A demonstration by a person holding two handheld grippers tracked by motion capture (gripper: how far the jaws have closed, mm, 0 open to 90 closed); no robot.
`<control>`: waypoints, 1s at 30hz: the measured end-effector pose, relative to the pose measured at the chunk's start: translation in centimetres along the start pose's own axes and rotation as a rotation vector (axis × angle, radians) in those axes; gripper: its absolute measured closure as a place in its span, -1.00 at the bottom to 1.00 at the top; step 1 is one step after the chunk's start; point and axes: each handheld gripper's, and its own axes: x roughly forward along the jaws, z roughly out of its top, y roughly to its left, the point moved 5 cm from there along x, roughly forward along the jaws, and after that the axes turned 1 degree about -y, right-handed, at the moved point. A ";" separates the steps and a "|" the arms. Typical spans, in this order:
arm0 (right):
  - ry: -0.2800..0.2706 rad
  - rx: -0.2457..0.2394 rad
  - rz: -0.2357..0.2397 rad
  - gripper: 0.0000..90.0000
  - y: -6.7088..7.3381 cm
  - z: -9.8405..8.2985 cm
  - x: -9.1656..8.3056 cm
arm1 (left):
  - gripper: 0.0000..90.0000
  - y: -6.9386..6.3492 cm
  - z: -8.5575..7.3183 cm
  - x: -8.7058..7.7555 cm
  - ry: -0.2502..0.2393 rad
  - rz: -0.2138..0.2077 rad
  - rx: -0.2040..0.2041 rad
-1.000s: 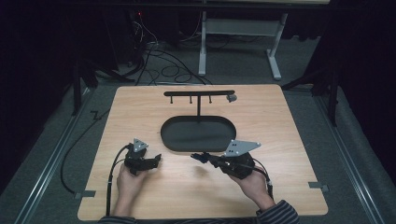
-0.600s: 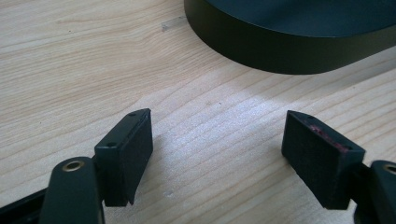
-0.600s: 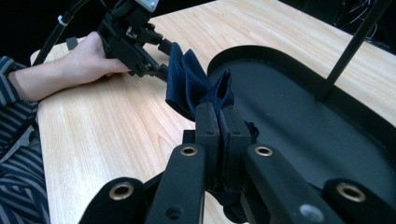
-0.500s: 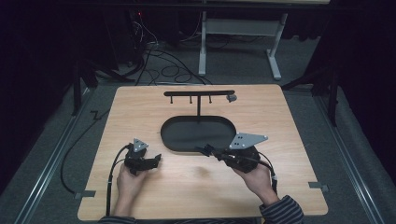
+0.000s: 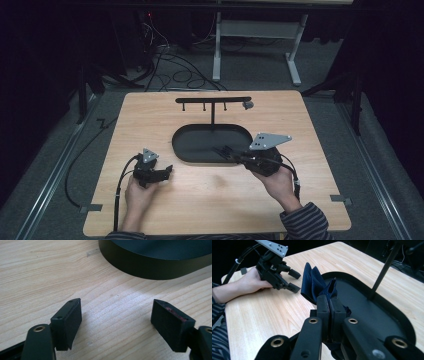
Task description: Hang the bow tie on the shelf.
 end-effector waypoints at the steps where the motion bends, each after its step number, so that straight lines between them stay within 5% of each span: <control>1: 0.003 -0.003 -0.003 1.00 -0.1 0.1 0.0 | -0.44 0.0 0.0 0.0 0.000 0.000 0.000; 15: 0.020 0.001 -0.049 1.00 -2.1 1.5 0.7 | -0.44 0.0 0.0 0.0 0.000 0.000 0.000; 30: 0.055 0.022 -0.083 1.00 -4.1 1.8 3.4 | -0.44 0.0 0.0 0.0 0.000 0.000 0.000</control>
